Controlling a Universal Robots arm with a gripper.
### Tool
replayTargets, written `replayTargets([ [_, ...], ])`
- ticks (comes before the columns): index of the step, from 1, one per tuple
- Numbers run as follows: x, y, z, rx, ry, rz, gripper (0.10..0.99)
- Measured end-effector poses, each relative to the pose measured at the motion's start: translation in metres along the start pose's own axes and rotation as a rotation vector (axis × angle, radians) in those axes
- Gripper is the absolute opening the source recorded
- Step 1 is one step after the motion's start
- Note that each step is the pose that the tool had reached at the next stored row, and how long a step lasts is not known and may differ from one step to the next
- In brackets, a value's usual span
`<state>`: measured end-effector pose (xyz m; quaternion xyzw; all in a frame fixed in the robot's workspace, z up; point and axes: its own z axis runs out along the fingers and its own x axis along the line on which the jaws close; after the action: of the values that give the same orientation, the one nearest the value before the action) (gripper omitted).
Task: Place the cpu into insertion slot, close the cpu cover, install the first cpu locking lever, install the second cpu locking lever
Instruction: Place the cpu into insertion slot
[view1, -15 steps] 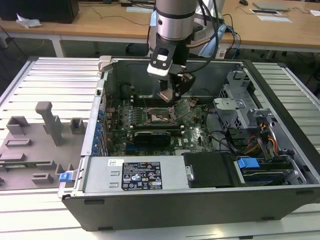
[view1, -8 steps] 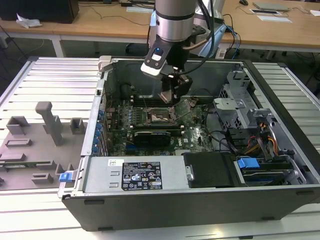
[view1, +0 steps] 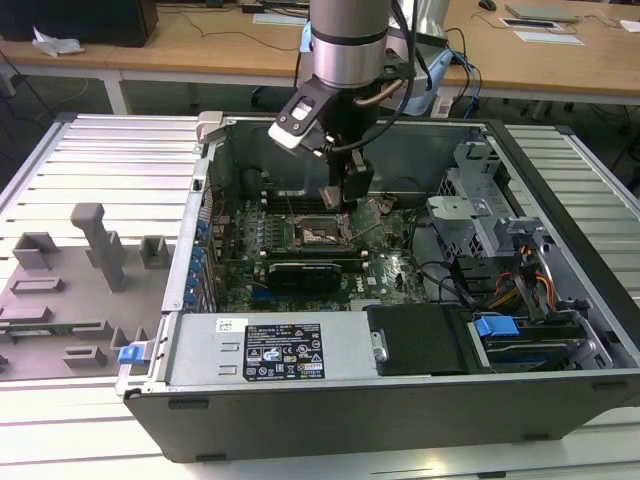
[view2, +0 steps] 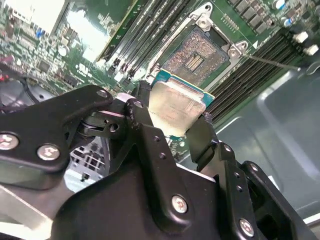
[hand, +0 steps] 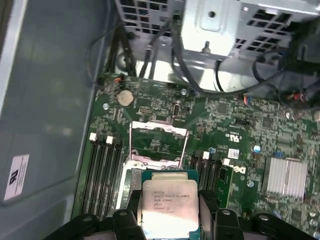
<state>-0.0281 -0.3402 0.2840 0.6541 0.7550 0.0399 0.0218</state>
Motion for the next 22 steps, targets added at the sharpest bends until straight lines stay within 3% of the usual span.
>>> replayTargets([
  [13,0.0000,-0.0006,0.0057,-0.005,-0.0221,0.249,0.541],
  [18,0.0006,-0.0007,0.0065,-0.005,-0.0225,0.251,0.541],
  [22,0.0048,-0.0025,0.0130,-0.004,-0.0216,0.226,0.541],
])
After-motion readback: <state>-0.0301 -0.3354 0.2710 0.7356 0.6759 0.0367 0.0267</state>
